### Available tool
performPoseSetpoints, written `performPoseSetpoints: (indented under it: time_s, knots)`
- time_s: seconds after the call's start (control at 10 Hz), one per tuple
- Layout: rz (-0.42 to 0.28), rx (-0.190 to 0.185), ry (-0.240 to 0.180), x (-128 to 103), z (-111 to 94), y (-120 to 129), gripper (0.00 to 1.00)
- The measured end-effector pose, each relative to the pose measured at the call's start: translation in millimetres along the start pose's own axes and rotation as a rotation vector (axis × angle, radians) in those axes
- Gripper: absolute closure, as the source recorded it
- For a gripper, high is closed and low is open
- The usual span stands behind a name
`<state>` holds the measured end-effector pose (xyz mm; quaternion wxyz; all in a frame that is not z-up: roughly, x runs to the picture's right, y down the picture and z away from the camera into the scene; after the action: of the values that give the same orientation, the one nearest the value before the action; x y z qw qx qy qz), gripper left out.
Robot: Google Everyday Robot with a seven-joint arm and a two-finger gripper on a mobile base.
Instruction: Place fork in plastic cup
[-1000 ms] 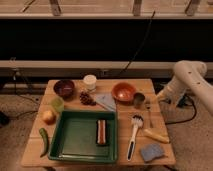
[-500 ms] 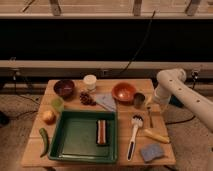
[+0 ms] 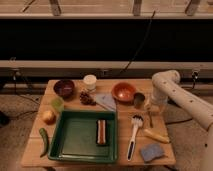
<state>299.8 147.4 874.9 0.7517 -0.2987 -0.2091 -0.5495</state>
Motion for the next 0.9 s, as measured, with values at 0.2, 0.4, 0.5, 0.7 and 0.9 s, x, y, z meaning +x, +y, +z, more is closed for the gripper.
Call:
performPoseSetpoints:
  time_s: [0.2, 0.4, 0.5, 0.7, 0.9]
  knots:
    - [-0.013, -0.019, -0.009, -3.2, 9.0, -3.9, 0.39]
    - [-0.025, -0.033, -0.014, -4.6, 16.8, -9.5, 0.39]
    - [-0.028, -0.038, -0.014, -4.2, 18.7, -10.6, 0.41]
    - [-0.032, -0.046, -0.012, -2.0, 20.9, -12.0, 0.6]
    - [-0.03, -0.056, -0.011, 0.3, 20.6, -8.0, 0.78]
